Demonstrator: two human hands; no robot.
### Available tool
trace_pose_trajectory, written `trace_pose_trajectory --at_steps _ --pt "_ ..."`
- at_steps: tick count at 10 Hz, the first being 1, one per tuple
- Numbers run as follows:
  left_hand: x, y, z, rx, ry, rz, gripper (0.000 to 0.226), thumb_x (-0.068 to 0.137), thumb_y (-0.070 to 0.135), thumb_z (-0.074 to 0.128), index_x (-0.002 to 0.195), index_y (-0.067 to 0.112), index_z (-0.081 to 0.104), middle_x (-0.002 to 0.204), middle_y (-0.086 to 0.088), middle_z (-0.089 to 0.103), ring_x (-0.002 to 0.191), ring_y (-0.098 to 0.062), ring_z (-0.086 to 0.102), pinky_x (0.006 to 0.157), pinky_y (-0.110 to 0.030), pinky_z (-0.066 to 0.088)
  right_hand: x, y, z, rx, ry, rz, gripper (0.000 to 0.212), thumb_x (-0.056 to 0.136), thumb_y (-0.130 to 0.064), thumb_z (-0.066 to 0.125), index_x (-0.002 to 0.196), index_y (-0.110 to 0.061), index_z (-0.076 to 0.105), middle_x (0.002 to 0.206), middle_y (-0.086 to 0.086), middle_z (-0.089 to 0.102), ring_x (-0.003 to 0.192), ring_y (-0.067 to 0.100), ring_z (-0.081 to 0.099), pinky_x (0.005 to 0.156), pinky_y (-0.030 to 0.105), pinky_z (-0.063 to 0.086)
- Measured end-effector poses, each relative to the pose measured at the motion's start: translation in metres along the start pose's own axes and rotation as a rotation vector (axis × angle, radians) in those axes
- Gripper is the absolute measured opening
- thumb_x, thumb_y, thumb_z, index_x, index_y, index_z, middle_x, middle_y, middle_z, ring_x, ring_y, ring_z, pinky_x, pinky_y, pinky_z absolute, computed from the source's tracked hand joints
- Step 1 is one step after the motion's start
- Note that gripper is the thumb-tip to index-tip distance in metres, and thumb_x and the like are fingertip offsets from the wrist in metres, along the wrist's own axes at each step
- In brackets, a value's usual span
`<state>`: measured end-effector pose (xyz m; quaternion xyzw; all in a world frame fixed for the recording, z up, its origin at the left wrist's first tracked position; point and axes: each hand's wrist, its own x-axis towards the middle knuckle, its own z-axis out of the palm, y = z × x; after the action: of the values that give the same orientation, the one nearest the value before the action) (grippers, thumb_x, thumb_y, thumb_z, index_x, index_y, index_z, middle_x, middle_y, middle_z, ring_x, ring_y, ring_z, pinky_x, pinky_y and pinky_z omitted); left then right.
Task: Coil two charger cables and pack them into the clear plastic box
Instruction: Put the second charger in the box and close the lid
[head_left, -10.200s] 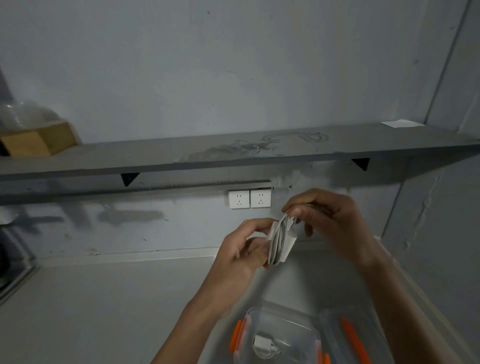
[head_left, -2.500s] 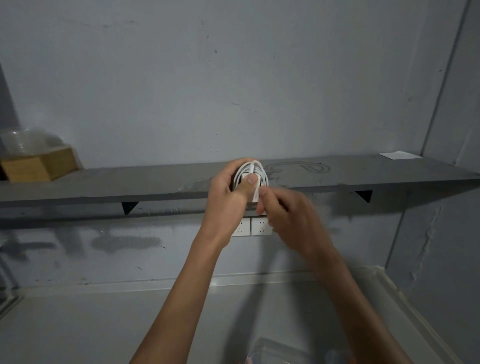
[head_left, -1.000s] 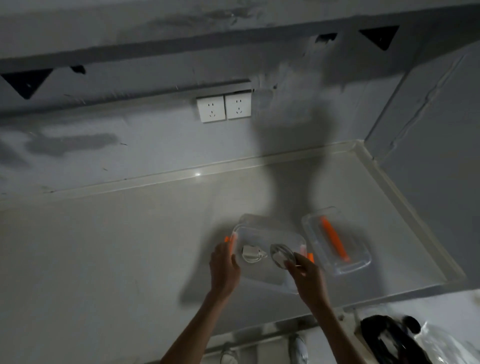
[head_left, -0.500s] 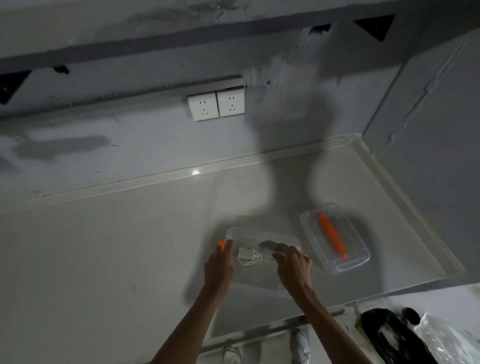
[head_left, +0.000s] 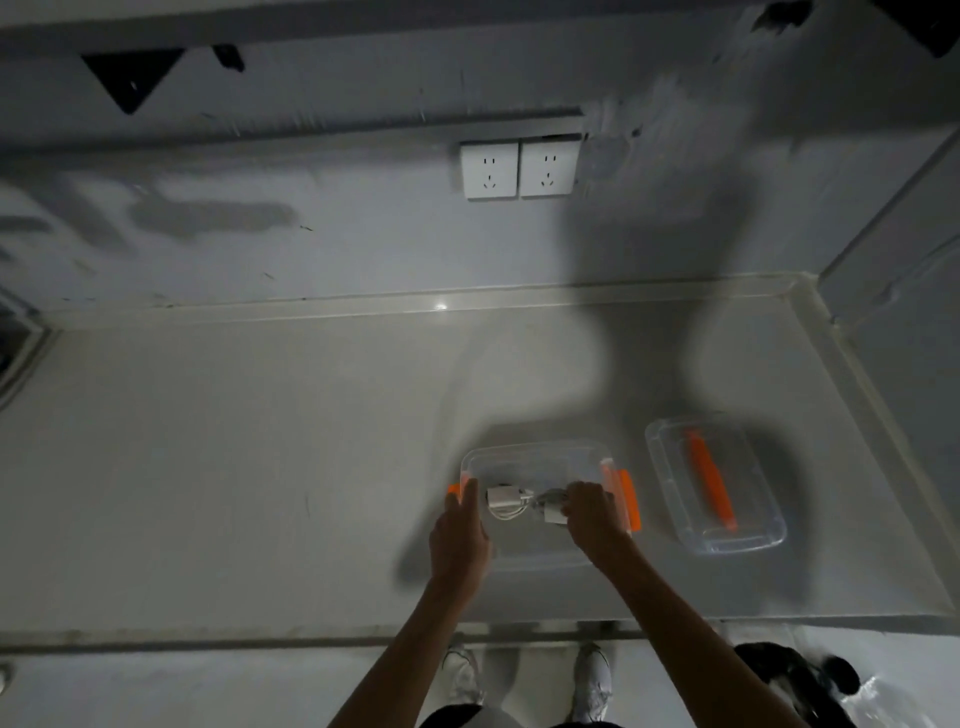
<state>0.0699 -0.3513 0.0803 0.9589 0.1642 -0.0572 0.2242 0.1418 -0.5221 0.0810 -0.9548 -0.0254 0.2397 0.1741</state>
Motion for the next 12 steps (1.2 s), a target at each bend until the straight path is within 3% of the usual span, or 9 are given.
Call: trace_pose_trajectory --at_steps 1,2,3,4,6,7,8,9,12 --pt "0.000 0.000 -0.001 0.025 0.012 -0.020 0.055 0.094 0.010 0.045 0.148 0.019 0.034 0.143 -0.015 0.047 0.106 -0.036 0.065 0.084 -0.042 0.051 0.005 -0.002 0.003 -0.068 0.012 -0.012 0.021 0.095 -0.011 0.052 0.115 -0.007 0.059 0.114 0.011 0.068 0.102 0.023 0.067 0.084 0.030 0.054" --pt "0.002 0.000 0.001 -0.003 0.039 -0.011 0.054 0.095 0.010 0.044 0.147 0.018 0.035 0.143 -0.016 0.047 0.104 -0.036 0.065 0.083 -0.042 0.052 0.006 -0.008 -0.001 -0.128 0.008 0.014 0.014 0.094 -0.014 0.045 0.102 -0.018 0.055 0.114 0.015 0.062 0.106 0.033 0.061 0.074 0.036 0.038" --pt "0.002 0.002 -0.001 0.018 0.007 -0.012 0.054 0.096 0.011 0.043 0.148 0.018 0.033 0.145 -0.015 0.045 0.105 -0.035 0.065 0.086 -0.041 0.051 0.016 -0.003 0.011 -0.137 0.044 0.042 0.011 0.090 -0.014 0.041 0.092 -0.025 0.043 0.097 0.022 0.054 0.102 0.038 0.057 0.078 0.042 0.041" --pt "-0.002 0.005 -0.006 0.011 -0.041 -0.012 0.054 0.096 0.011 0.042 0.149 0.018 0.032 0.150 -0.013 0.040 0.115 -0.034 0.061 0.091 -0.041 0.049 0.019 0.004 0.033 -0.302 0.013 0.028 0.041 0.083 0.008 0.021 0.110 -0.005 0.049 0.093 0.026 0.043 0.100 0.032 0.054 0.090 0.039 0.047" --pt "-0.001 -0.004 0.008 0.092 0.025 0.097 0.065 0.065 0.000 0.075 0.126 0.014 0.058 0.118 -0.019 0.065 0.085 -0.033 0.068 0.062 -0.035 0.058 0.023 0.001 0.034 -0.113 0.223 0.008 0.044 0.088 -0.003 0.054 0.130 0.001 0.041 0.135 0.035 0.045 0.120 0.053 0.047 0.097 0.062 0.044" --pt "-0.001 0.004 0.012 0.204 0.138 0.224 0.044 0.071 -0.005 0.065 0.113 0.008 0.068 0.118 -0.023 0.064 0.103 -0.041 0.061 0.084 -0.043 0.055 0.014 0.001 0.037 -0.097 0.114 -0.082 0.065 0.093 0.004 0.047 0.150 -0.007 0.018 0.157 0.024 0.018 0.135 0.041 0.037 0.108 0.047 0.040" --pt "0.016 0.018 0.020 0.323 0.050 0.334 0.026 0.063 0.005 0.076 0.088 0.013 0.072 0.088 -0.011 0.070 0.087 -0.032 0.066 0.077 -0.038 0.053 0.015 0.003 0.031 -0.167 0.101 -0.137 0.062 0.093 0.002 0.048 0.148 -0.013 0.024 0.155 0.018 0.023 0.121 0.027 0.050 0.095 0.035 0.051" --pt "0.037 0.029 0.039 0.385 -0.115 0.356 0.036 0.044 0.011 0.089 0.076 0.013 0.072 0.072 -0.006 0.070 0.071 -0.024 0.068 0.063 -0.032 0.056 0.022 0.003 0.029 -0.236 0.049 -0.121 0.057 0.092 -0.007 0.057 0.143 -0.014 0.031 0.154 0.019 0.024 0.117 0.025 0.052 0.089 0.033 0.053" --pt "0.064 0.028 0.076 0.573 -0.194 0.393 0.036 0.052 0.009 0.088 0.086 0.008 0.075 0.087 -0.012 0.071 0.077 -0.026 0.067 0.065 -0.034 0.057 0.035 0.004 0.027 -0.279 0.021 -0.082 0.059 0.080 -0.006 0.075 0.132 0.001 0.047 0.140 0.025 0.044 0.114 0.029 0.059 0.091 0.036 0.054"
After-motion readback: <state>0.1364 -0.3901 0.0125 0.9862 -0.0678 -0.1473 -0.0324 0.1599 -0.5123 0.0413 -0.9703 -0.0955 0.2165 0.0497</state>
